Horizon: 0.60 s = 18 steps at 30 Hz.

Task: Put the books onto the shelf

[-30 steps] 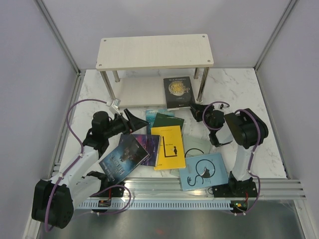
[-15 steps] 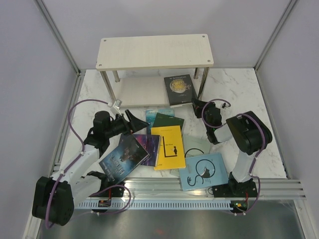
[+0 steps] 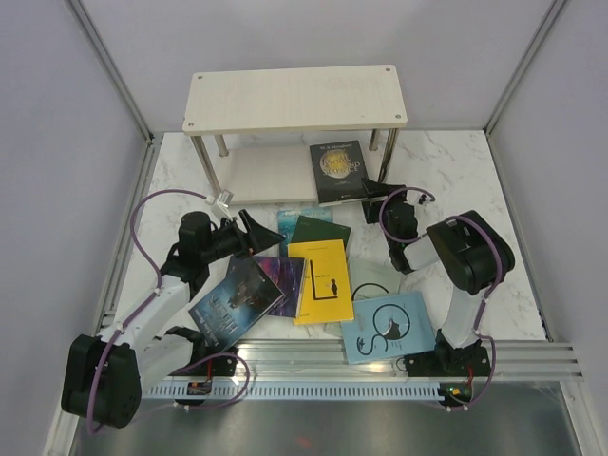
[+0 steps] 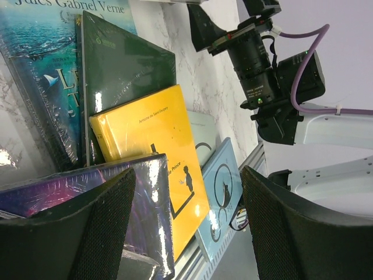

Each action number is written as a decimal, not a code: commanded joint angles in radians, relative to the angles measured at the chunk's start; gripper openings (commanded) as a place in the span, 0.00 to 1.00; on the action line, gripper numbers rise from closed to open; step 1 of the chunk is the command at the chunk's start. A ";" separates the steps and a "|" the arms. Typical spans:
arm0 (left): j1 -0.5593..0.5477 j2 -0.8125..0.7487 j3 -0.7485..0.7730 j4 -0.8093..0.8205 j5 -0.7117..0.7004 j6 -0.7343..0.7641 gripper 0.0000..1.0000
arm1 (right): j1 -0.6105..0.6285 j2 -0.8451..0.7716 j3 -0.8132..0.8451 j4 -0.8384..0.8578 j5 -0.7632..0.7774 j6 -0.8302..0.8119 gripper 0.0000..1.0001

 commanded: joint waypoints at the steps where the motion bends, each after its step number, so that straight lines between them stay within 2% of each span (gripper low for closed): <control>1: 0.004 -0.011 0.001 0.022 -0.009 0.038 0.76 | -0.005 -0.010 -0.064 -0.041 -0.020 -0.033 0.80; 2: 0.004 -0.011 0.001 0.023 -0.009 0.038 0.76 | -0.007 -0.018 -0.074 -0.038 -0.025 -0.037 0.85; 10: 0.004 -0.024 0.007 -0.015 -0.034 0.056 0.76 | -0.023 -0.164 -0.185 -0.075 -0.123 -0.117 0.97; 13: 0.004 -0.032 0.015 -0.093 -0.073 0.101 0.75 | -0.030 -0.292 -0.222 -0.214 -0.137 -0.190 0.97; 14: 0.004 -0.032 0.012 -0.110 -0.083 0.110 0.75 | -0.027 -0.366 -0.225 -0.310 -0.145 -0.215 0.98; 18: 0.003 -0.005 -0.028 -0.122 -0.100 0.110 0.73 | 0.012 -0.510 -0.239 -0.461 -0.186 -0.339 0.98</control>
